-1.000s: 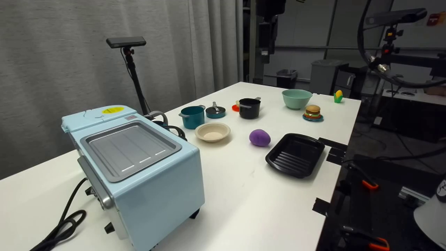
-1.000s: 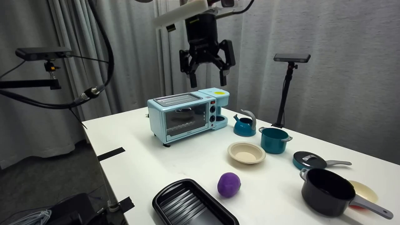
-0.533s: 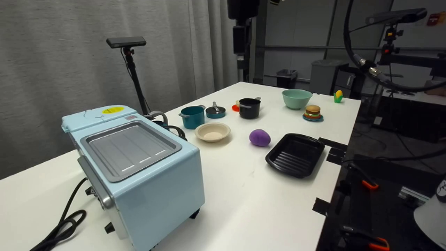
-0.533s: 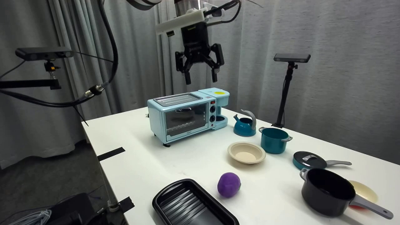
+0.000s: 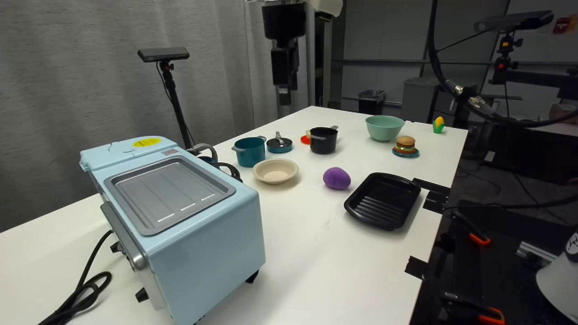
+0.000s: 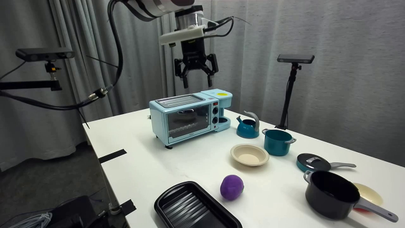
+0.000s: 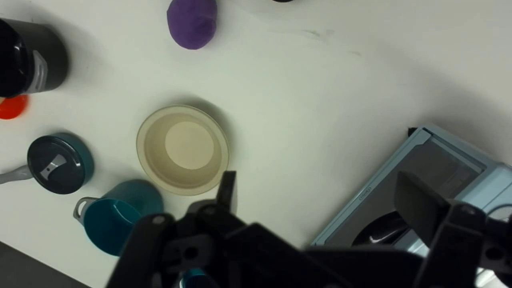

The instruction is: Open the oven door

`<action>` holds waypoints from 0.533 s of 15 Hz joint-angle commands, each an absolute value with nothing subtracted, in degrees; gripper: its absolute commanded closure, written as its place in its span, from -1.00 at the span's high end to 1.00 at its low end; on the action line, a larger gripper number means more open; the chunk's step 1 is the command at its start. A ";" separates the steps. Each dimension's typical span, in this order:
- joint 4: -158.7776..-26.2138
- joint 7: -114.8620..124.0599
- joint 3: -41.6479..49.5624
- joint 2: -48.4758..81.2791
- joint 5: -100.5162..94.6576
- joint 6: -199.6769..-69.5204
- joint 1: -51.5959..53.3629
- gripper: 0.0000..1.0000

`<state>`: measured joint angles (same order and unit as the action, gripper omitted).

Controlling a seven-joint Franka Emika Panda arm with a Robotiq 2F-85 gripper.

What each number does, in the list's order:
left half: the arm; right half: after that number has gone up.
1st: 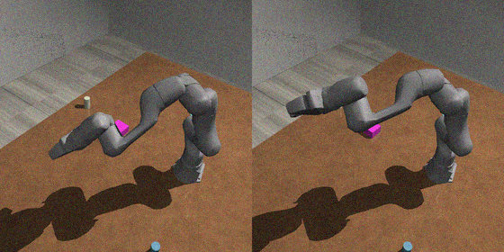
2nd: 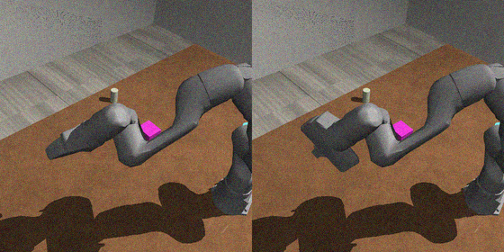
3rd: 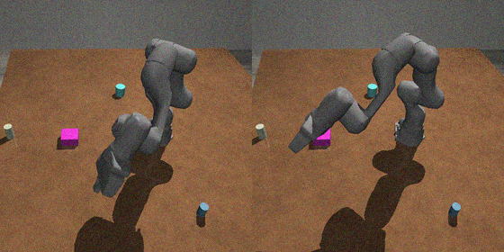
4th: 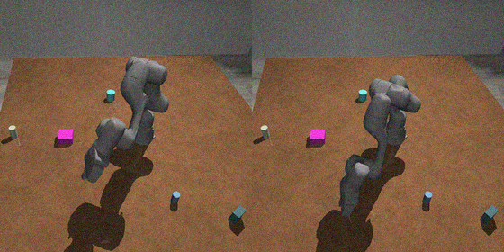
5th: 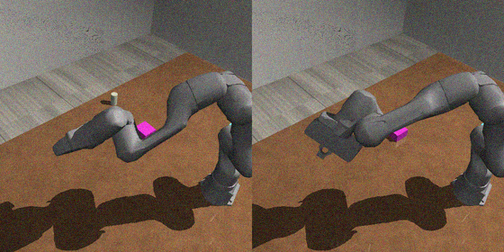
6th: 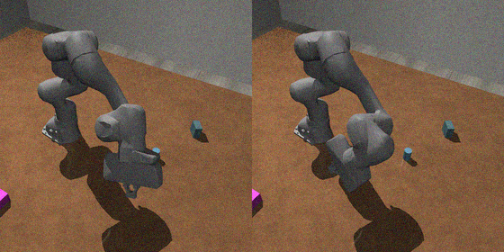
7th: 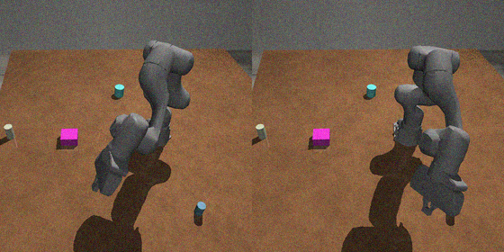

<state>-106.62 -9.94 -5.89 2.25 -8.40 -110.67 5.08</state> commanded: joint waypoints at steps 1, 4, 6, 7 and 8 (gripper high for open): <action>-103.80 -10.88 -6.51 5.88 -6.45 -113.61 5.83 1.00; -103.88 -10.40 -7.29 7.88 -6.14 -117.78 6.37 1.00; -103.95 -10.13 -7.66 8.95 -5.74 -120.36 6.67 1.00; -103.93 -10.04 -7.85 9.54 -5.63 -121.41 6.89 1.00; -103.87 -9.99 -7.99 10.01 -5.42 -122.24 7.05 1.00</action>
